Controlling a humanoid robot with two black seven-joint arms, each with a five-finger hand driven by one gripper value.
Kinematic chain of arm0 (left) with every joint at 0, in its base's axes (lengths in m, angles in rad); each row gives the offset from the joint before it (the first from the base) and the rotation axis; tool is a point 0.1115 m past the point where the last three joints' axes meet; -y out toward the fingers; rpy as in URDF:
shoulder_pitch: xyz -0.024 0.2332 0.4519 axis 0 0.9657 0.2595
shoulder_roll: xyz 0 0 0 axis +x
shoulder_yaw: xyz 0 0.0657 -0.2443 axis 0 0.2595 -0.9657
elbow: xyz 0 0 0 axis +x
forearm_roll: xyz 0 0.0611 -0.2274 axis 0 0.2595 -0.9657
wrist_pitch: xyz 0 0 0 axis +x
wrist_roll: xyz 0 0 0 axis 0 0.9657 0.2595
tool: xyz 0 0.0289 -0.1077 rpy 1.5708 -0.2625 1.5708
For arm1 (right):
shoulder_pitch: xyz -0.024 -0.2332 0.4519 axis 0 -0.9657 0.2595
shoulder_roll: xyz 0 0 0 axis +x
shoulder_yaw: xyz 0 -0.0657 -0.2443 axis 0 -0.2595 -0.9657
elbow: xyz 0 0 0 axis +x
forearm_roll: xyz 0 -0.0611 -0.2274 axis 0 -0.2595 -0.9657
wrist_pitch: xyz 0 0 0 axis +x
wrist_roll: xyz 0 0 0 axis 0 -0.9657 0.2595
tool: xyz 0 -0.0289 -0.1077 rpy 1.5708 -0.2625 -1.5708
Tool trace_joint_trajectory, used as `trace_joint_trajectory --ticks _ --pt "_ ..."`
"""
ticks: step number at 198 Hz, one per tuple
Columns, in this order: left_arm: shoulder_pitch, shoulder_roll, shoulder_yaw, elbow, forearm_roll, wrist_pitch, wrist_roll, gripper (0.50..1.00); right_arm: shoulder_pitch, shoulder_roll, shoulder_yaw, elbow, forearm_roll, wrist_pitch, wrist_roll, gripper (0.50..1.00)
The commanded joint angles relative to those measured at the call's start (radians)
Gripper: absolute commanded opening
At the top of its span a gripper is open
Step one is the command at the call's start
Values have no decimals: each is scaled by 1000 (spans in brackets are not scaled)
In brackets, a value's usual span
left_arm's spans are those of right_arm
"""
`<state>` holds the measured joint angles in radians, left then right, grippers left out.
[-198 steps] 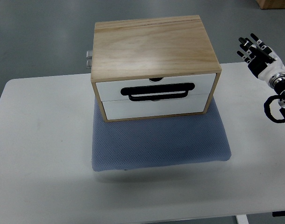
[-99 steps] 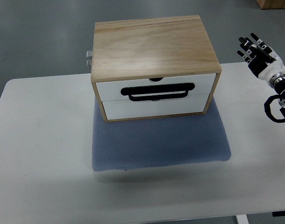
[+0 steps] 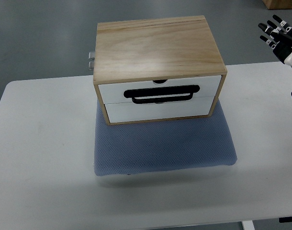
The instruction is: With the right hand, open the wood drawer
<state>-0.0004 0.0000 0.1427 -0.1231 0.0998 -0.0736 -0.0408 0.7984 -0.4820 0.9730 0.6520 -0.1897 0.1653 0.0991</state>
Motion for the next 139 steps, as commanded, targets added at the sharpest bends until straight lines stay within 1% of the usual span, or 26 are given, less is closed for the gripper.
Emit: trace_joint_trajectory --ticks 1,24,43,81,108,139 --pt "0 0 0 0 0 0 -1 1000 38 -41 -51 2 15 40 -6 944" --pt "0 0 0 0 0 0 1 1000 87 -93 -125 2 35 114 -7 944" --pt "-1 0 0 0 0 0 -1 1000 128 -119 -181 2 55 154 -6 944" --pt "0 0 0 0 0 0 -1 1000 211 -170 -260 15 78 168 -1 944" --pt "0 0 0 0 0 0 -1 1000 283 -231 -343 49 78 183 -4 944" --pt "0 0 0 -1 0 0 -1 1000 387 -296 -471 117 76 235 -7 944"
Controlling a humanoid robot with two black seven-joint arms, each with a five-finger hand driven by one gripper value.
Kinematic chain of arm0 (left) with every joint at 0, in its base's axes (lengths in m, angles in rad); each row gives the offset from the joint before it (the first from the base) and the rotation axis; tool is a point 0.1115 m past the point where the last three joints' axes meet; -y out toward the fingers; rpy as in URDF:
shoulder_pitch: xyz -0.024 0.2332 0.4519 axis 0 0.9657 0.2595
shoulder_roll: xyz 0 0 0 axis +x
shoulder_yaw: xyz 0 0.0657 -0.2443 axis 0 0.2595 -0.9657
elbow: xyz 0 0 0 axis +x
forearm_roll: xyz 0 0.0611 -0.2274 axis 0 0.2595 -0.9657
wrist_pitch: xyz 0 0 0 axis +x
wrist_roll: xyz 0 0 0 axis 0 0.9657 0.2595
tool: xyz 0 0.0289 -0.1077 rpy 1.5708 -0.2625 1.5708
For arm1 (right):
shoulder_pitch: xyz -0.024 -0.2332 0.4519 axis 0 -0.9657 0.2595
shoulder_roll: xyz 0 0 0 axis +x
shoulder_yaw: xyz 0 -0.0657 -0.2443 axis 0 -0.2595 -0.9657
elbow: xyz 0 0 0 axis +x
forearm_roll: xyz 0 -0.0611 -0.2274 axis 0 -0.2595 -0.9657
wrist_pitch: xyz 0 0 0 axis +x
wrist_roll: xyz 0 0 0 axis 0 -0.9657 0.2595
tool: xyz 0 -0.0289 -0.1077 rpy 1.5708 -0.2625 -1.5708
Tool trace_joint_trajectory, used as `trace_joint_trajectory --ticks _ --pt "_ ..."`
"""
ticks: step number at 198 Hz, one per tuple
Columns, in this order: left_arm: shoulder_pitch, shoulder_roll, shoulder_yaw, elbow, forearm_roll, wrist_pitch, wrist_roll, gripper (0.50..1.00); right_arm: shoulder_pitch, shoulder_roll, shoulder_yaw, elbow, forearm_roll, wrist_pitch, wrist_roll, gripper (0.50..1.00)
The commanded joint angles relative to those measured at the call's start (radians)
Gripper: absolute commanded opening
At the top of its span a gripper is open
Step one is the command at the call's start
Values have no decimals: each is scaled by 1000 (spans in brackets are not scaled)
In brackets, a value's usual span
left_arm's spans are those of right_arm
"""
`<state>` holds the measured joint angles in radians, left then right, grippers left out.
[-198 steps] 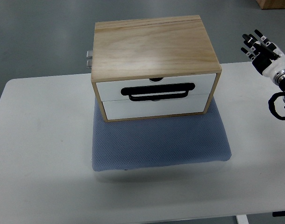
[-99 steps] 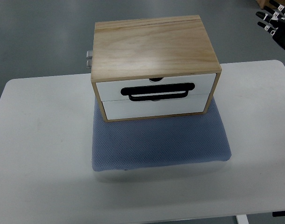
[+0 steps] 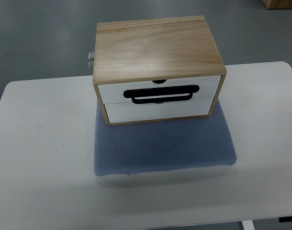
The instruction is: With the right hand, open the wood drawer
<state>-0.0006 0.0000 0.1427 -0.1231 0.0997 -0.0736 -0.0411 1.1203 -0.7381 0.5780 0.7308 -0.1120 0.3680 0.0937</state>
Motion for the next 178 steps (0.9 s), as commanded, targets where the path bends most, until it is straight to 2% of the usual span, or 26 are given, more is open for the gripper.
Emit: trace_joint_trajectory --ticks 1,42,58,69,70,78,108,118,119,123,142,143,149,178 --pt "1 0 0 0 0 0 0 1000 71 -43 -85 42 -1 38 -2 944" --pt "-1 0 0 -1 0 0 0 1000 223 -99 -263 157 -8 117 -5 944" --pt "-1 0 0 0 0 0 1 1000 318 -139 -377 222 -15 172 -5 944" --pt "-1 0 0 0 0 0 1 1000 319 -139 -377 222 -15 172 -5 944" --pt "1 0 0 0 0 0 0 1000 390 -153 -450 260 -29 213 -5 944" --pt "1 0 0 0 0 0 0 1000 453 -158 -507 289 -44 243 -5 944" --pt "1 0 0 0 0 0 0 1000 648 -153 -678 366 -90 243 -8 944" --pt "1 0 0 0 0 0 0 1000 648 -153 -678 366 -90 243 -8 944" --pt "1 0 0 -1 0 0 1 1000 712 -142 -732 390 -98 243 -11 944" --pt "1 0 0 0 0 0 0 1000 739 -139 -754 403 -98 243 -15 944" --pt "1 0 0 -1 0 0 1 1000 780 -130 -787 426 -98 243 -34 944" --pt "-1 0 0 0 0 0 0 1000 820 -107 -814 464 -98 243 -67 944" --pt "-1 0 0 0 0 0 0 1000 840 -98 -826 489 -100 243 -91 944" --pt "1 0 0 0 0 0 0 1000 892 -73 -860 602 -117 243 -158 944"
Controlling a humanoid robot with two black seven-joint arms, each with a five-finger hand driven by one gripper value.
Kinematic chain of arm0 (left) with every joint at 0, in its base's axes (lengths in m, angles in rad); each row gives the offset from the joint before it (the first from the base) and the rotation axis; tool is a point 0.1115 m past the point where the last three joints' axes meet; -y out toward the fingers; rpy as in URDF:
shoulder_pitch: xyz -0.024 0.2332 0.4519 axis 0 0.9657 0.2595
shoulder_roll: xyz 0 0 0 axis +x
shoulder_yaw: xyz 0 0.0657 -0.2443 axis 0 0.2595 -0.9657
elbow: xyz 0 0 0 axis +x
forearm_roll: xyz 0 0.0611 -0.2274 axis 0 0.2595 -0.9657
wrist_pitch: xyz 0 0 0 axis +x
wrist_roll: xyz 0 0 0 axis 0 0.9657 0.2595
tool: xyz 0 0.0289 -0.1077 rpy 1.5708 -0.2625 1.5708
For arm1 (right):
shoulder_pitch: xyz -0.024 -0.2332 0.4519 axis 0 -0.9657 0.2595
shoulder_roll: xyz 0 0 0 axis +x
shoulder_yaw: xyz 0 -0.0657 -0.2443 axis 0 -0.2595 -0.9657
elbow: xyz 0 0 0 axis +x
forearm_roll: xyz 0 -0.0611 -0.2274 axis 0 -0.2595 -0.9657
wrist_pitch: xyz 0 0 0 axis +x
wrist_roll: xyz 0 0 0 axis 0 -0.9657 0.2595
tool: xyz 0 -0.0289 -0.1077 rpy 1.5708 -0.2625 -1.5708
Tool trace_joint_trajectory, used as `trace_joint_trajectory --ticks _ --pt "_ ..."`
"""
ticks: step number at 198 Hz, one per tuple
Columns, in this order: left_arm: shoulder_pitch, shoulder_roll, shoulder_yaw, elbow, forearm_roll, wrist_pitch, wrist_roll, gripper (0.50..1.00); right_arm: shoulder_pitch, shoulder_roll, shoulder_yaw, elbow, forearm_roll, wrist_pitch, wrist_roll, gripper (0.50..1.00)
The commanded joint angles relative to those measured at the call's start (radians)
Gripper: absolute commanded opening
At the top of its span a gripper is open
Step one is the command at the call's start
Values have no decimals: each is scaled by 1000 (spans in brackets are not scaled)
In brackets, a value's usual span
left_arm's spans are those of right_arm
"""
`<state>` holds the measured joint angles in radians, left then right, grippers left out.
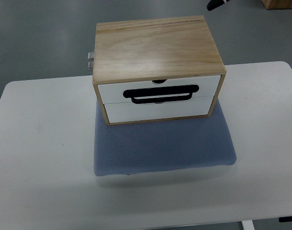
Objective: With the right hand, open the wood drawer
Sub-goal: 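Bring the right hand over the box toward the upper drawer handle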
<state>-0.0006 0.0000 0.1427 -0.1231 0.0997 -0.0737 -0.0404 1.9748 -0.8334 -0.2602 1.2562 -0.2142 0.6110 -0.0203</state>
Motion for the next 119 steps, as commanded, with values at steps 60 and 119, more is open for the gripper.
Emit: trace_joint_trajectory --ticks 60,119 --pt "-1 0 0 0 0 0 -1 1000 113 134 -123 173 -50 0 -109 942" --pt "1 0 0 0 0 0 1 1000 139 214 -189 241 -45 -92 -110 940"
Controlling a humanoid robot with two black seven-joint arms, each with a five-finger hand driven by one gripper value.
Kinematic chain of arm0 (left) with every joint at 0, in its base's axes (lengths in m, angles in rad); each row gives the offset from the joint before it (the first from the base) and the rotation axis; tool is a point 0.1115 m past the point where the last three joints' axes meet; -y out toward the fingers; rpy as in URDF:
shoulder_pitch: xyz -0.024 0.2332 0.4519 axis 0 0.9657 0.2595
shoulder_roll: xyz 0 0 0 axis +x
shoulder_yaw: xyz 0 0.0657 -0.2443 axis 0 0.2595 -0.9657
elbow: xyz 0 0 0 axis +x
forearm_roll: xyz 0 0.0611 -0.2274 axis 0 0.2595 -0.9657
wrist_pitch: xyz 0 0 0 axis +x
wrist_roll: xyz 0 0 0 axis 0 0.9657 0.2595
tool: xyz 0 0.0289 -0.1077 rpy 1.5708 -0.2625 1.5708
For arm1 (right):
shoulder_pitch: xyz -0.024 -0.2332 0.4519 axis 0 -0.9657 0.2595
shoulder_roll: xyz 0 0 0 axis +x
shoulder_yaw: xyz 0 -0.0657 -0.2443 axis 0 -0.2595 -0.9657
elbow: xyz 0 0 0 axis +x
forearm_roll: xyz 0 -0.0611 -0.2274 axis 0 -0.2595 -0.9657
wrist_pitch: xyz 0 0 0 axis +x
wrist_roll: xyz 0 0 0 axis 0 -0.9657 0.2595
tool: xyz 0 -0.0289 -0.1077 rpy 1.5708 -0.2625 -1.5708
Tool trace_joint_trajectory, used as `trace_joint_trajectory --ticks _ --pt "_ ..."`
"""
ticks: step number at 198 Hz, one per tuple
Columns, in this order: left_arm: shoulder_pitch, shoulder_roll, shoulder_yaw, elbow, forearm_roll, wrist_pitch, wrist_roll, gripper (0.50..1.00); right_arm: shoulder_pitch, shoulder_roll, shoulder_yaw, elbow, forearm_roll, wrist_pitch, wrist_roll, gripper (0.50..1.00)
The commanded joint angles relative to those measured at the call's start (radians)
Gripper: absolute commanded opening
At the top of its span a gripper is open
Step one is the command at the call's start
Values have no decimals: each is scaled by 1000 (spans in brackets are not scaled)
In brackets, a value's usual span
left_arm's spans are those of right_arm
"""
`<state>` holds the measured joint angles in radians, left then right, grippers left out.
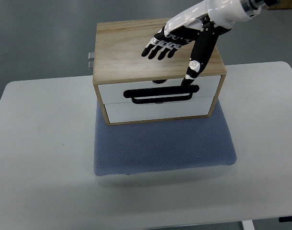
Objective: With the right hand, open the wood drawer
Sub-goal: 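Bring the right hand over the box toward the upper drawer handle, then lower the right hand and hook fingers around the black upper handle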
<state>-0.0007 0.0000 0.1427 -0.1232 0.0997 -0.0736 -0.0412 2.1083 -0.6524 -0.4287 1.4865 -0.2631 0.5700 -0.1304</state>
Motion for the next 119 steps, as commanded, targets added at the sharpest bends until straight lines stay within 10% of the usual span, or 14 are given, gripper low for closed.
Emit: trace_joint_trajectory --ticks 1,58,119 --pt "1 0 0 0 0 0 1 1000 6 33 -21 11 4 -51 0 940" --pt "-1 0 0 -1 0 0 0 1000 -11 112 -73 18 13 -214 0 938" --pt "1 0 0 -1 0 0 0 1000 -71 125 -78 49 13 -223 -34 938"
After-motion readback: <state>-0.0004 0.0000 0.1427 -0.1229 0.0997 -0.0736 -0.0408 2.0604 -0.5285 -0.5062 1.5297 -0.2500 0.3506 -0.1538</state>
